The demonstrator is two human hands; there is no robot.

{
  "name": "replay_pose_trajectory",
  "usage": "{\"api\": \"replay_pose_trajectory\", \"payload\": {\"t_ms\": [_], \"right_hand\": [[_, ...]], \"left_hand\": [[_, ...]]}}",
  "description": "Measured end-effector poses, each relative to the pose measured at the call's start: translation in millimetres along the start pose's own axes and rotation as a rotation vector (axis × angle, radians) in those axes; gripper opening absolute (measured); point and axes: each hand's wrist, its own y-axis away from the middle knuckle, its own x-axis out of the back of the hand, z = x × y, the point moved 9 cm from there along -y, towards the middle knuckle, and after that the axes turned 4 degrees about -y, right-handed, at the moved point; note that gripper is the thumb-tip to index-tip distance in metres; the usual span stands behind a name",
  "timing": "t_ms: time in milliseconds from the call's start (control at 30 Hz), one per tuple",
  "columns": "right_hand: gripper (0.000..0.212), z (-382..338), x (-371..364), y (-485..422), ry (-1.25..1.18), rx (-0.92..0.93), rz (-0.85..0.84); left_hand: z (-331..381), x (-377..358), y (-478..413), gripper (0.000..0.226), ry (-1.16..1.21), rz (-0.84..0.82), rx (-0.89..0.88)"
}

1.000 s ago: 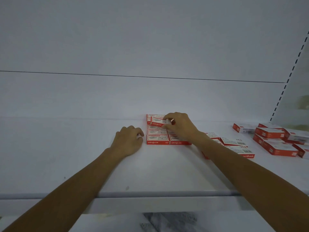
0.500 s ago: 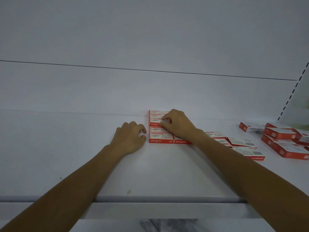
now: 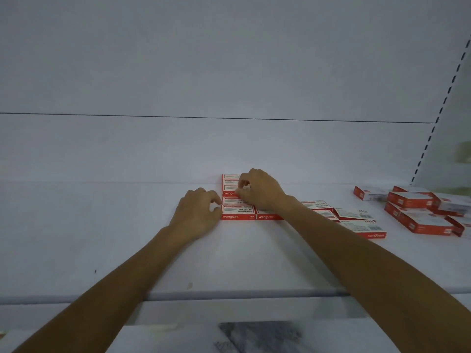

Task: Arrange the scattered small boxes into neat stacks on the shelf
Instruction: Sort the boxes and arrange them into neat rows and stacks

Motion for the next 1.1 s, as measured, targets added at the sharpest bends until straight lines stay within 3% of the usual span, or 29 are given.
{"api": "replay_pose_trajectory", "payload": {"t_ms": [167, 400, 633, 767, 1100], "right_hand": [[0.022, 18, 34, 14, -0.071, 0.001, 0.081], [0.019, 90, 84, 58, -0.107, -0.15, 0.07], [0.024, 159, 105, 106, -0.066, -0.301, -0.028], [0.031, 180, 100, 126, -0.084, -0.357, -0.183], [0.042, 194, 89, 131, -0.193, -0.337, -0.313]], "left_hand": [[32, 6, 5, 0.025, 0.073, -0.029, -0.081], [104, -16, 9, 0.024, 0.156, -0.06, -0.224], [165, -48, 7, 0.029, 0.172, -0.077, -0.279], [196, -60, 6, 0.036, 0.131, -0.088, -0.317], [204, -80, 11, 0.041, 0.048, -0.108, -0.347]]}}
